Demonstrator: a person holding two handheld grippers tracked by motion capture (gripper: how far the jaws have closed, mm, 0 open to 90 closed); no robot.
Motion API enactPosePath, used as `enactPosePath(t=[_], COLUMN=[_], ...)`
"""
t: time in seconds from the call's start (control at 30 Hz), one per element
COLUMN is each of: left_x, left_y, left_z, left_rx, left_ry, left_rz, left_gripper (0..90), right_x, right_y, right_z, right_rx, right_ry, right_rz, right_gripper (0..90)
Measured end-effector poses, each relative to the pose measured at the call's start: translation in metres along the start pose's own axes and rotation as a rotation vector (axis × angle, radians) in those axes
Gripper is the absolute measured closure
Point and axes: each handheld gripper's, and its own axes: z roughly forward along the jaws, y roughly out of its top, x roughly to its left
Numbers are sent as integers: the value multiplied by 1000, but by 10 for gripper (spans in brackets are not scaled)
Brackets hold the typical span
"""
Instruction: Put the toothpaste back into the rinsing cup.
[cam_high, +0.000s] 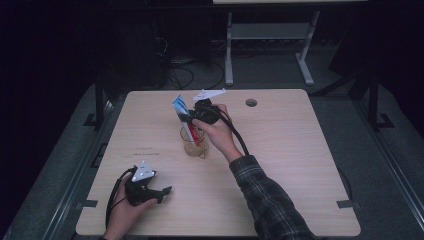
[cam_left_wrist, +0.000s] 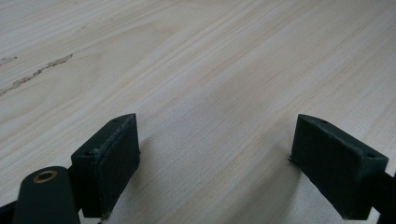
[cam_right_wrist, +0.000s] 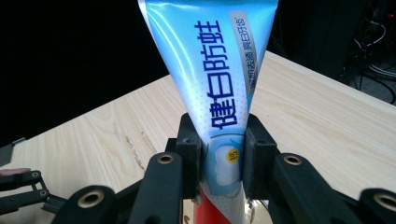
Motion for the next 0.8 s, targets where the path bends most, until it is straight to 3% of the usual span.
enactPosePath(t=[0.8], left_x=[0], left_y=[0], left_z=[0], left_rx=[2], left_ry=[1], left_rz=[0], left_gripper=[142], right_x=[-4], right_y=[-13], right_z=[1], right_rx=[28], right_ry=[-11], right_rz=[1], right_gripper=[706])
